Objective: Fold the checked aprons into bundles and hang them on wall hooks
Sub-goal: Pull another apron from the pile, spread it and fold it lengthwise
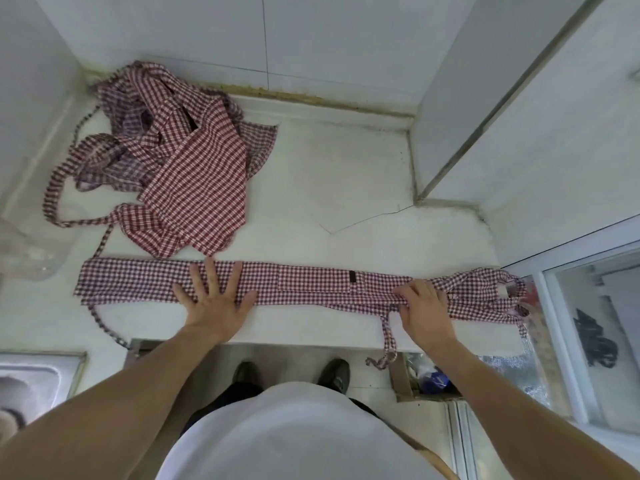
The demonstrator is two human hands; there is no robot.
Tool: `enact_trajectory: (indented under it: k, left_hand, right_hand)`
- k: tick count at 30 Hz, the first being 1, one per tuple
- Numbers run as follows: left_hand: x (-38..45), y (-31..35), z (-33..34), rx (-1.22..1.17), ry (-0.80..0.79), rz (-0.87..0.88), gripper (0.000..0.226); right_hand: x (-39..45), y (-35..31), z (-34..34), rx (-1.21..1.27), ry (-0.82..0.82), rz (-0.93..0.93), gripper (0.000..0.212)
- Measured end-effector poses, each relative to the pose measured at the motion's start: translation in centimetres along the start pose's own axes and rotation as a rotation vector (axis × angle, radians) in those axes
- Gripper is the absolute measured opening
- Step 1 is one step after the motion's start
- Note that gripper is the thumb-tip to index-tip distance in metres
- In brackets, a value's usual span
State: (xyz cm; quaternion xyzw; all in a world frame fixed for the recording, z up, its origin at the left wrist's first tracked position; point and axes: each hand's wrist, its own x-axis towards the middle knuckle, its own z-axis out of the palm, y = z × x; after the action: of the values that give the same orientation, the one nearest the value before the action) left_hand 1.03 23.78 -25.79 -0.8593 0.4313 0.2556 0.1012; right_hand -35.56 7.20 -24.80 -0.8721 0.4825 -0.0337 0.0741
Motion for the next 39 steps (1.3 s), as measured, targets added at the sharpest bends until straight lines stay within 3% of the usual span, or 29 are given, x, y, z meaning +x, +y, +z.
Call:
enact_trajectory:
  k: [3,6,8,10,12,15,19,23,27,33,36,39]
  left_hand:
    - [0.4,-0.8,-0.4,0.024,-0.016,-0.023,0.071]
    - [0.4,0.7,-1.3,-0.037,-0.011,-0.099,0.07]
    - [-0.1,3.0,-2.1,-0.104,0.076,-0.144,0.068]
    - [-0.8,5.7,-2.5,-0.134,0.201,-0.036,0.064]
    - [-1.8,8.9,-2.1,-0.178,0.317,0.204,0.057]
    - [-2.8,14.3,-1.3,-0.197,0.275,0.437,0.063]
    - [-2.5,17.9,0.9,-0.054,-0.014,0.299,0.065]
    - [-2.3,18.4,2.1,0.03,-0.016,0.248,0.064]
    - [-1.9,18.0,1.6,0.011,-0.014,0.214,0.065]
    - [-0.7,17.1,0.3,0.007,-0.073,0.12,0.069]
    - [-0.9,20.2,-0.8,0.009,0.006,0.029,0.072]
    - [-2.0,24.7,-0.9,-0.001,0.19,0.246,0.071]
  right_hand:
    - [-1.4,1.3,0.8,0.053,0.092,-0.014,0.012]
    - [-1.9,0.9,1.6,0.084,0.16,-0.044,0.023]
    - [-1.7,0.5,1.8,0.087,0.185,-0.051,0.015]
    - [-1.3,-0.1,2.3,0.083,0.2,-0.076,0.016]
    - [-1.0,-0.2,2.4,0.09,0.203,-0.115,0.028]
    - [-1.2,0.3,2.6,0.125,0.196,-0.212,0.033]
    - [-1.4,0.5,2.2,0.233,0.074,-0.143,0.039]
    - [0.1,2.5,0.5,0.177,-0.132,-0.004,0.051]
    - [0.9,6.4,-0.2,-0.05,-0.05,-0.045,0.038]
    - [0.6,12.0,-0.6,-0.047,0.147,-0.02,0.014]
    - [0.3,11.5,0.3,-0.07,0.203,-0.019,0.019]
    - [-0.1,11.1,0.4,-0.061,0.227,-0.008,0.009]
